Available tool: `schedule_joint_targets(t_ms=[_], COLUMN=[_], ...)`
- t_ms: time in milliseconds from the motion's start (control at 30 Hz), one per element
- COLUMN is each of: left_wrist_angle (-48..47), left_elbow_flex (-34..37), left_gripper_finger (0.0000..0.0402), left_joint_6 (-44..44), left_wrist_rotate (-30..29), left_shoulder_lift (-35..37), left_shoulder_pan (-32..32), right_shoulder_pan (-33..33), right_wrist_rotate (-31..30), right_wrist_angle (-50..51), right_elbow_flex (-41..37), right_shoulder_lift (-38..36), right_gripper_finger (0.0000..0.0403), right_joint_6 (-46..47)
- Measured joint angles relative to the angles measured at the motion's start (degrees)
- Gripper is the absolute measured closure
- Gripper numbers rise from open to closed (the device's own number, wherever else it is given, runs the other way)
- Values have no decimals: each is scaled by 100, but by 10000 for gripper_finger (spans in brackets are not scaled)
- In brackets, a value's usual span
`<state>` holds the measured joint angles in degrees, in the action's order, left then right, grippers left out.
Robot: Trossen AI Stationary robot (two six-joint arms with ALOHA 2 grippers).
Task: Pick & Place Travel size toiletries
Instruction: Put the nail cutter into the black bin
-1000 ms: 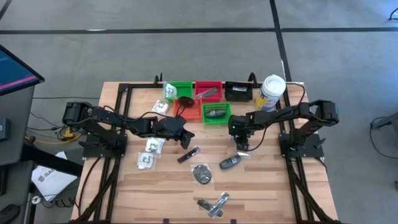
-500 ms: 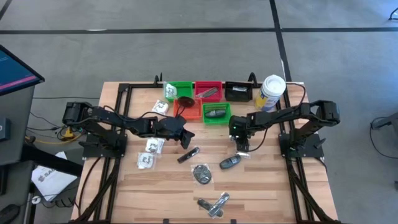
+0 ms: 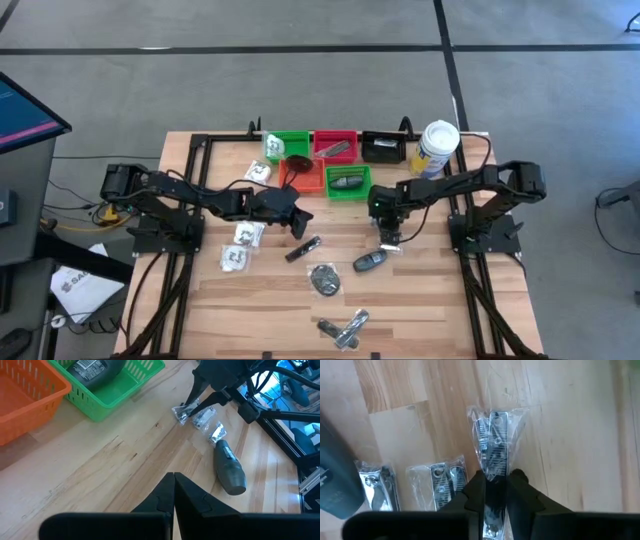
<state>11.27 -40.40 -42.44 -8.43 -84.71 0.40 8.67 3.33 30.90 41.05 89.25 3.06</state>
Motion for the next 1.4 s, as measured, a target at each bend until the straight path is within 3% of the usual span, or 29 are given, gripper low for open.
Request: schedule_joint_targets(t_ms=[167,333,700,1000,1400], left_wrist_angle=[11,17,31,37,37], left_elbow_flex=[0,0,0,0,0], left_gripper_finger=[402,402,402,402,402], left_joint_6=[0,-1,-1,-1,7], left_wrist_rotate=[-12,-14,-26,-32,1], left_shoulder_lift=[0,0,0,0,0], left_shoulder_pan=[0,0,0,0,97], right_shoulder_pan=[11,96,609,1430,2934], right_wrist_rotate=[-80,-86,-74,-61,-59], right_wrist_angle=[715,1426,2237,2852,2827], right_elbow_flex=[396,842,1614,2631,3918], right_shoulder_lift=[26,18,9,2,-4], right_gripper_finger=[340,359,348,357,356], right_joint_6=[-29,-240,-776,-1399,-1975])
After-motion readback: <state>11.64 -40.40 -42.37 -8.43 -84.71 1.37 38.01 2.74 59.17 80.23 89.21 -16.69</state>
